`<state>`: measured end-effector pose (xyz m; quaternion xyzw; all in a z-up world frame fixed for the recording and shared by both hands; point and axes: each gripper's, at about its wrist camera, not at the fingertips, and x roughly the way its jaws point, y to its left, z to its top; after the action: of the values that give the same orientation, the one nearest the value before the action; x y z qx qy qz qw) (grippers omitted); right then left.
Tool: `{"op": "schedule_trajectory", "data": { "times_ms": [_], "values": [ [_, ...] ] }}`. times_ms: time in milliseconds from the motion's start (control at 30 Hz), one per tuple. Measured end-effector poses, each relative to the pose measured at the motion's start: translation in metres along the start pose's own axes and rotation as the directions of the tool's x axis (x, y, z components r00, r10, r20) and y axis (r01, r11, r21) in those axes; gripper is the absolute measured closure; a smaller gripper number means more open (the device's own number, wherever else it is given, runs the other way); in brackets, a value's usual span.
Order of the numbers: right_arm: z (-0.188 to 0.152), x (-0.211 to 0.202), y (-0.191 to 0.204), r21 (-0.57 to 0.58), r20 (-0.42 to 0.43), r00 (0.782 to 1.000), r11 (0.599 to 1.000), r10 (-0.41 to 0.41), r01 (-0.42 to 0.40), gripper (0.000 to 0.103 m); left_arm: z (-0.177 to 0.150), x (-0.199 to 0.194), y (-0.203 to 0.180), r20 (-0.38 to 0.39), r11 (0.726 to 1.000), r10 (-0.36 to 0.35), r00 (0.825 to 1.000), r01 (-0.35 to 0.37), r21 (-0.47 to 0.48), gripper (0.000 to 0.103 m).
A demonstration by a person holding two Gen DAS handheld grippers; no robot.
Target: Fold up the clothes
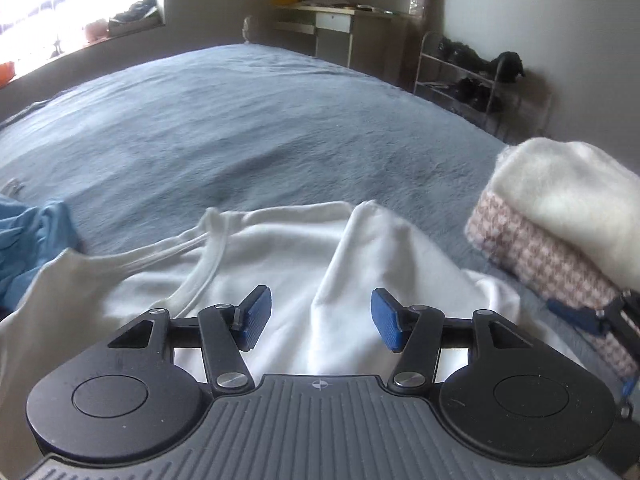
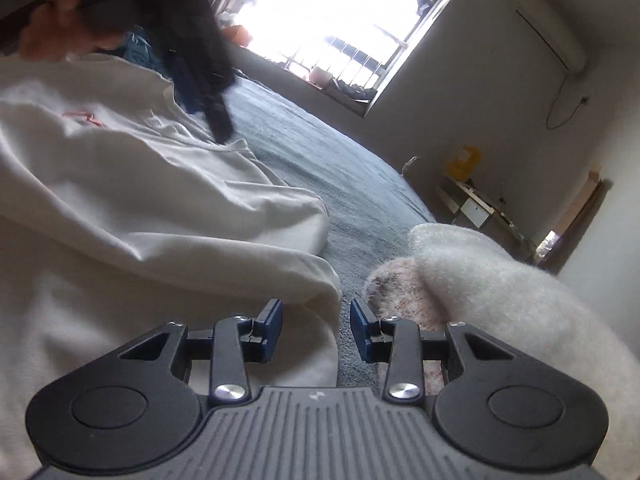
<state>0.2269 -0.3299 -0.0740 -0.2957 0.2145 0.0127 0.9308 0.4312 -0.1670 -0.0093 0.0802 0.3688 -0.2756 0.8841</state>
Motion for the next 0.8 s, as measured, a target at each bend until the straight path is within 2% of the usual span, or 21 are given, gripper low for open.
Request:
{"op": "schedule_trajectory", "data": {
  "times_ms": [133, 300, 400, 433, 467, 533, 567, 633, 700, 800],
  "values": [
    [-0.004, 0.014, 0.006, -0.011, 0.01, 1.0, 1.0, -0.026, 0.026, 0.064, 0.027, 0.057, 0.001, -0.068, 0.992, -0.039, 0.997, 0.03, -0.125, 0.047],
    [-0.01, 0.014, 0.011, -0.004, 0.031, 0.999, 0.999, -0.039, 0.039, 0.065, 0.044, 0.085, 0.006, -0.092, 0.96, -0.121, 0.988, 0.093, -0.263, 0.045],
    [-0.011, 0.011, 0.012, 0.006, 0.046, 0.998, 0.999, -0.046, 0.046, 0.066, 0.048, 0.096, -0.001, -0.121, 0.964, -0.123, 0.985, 0.09, -0.25, 0.045],
    [-0.012, 0.011, 0.012, 0.01, 0.046, 0.998, 0.999, -0.046, 0.045, 0.077, 0.048, 0.099, -0.005, -0.131, 0.967, -0.131, 0.983, 0.097, -0.235, 0.046],
    [-0.012, 0.012, 0.012, 0.015, 0.045, 0.998, 0.999, -0.042, 0.041, 0.081, 0.048, 0.102, -0.009, -0.141, 0.97, -0.138, 0.98, 0.105, -0.22, 0.048],
    [-0.012, 0.012, 0.012, 0.02, 0.045, 0.998, 0.999, -0.038, 0.037, 0.084, 0.047, 0.107, -0.016, -0.16, 0.975, -0.149, 0.976, 0.118, -0.188, 0.066],
    [-0.012, 0.012, 0.013, 0.022, 0.045, 0.998, 0.999, -0.038, 0.037, 0.088, 0.045, 0.107, -0.019, -0.161, 0.979, -0.141, 0.977, 0.113, -0.173, 0.069],
    [-0.012, 0.012, 0.013, 0.028, 0.045, 0.998, 0.999, -0.039, 0.038, 0.1, 0.041, 0.103, -0.02, -0.134, 0.98, -0.13, 0.982, 0.107, -0.168, 0.09],
    [-0.013, 0.011, 0.013, 0.038, 0.044, 0.998, 0.998, -0.041, 0.039, 0.102, 0.037, 0.095, -0.015, -0.085, 0.972, -0.132, 0.988, 0.113, -0.206, 0.094],
    [-0.016, 0.006, 0.009, 0.068, 0.045, 0.998, 0.997, -0.033, 0.03, 0.102, 0.031, 0.077, 0.006, 0.049, 0.931, -0.139, 0.989, 0.148, -0.334, 0.096]
  ]
}}
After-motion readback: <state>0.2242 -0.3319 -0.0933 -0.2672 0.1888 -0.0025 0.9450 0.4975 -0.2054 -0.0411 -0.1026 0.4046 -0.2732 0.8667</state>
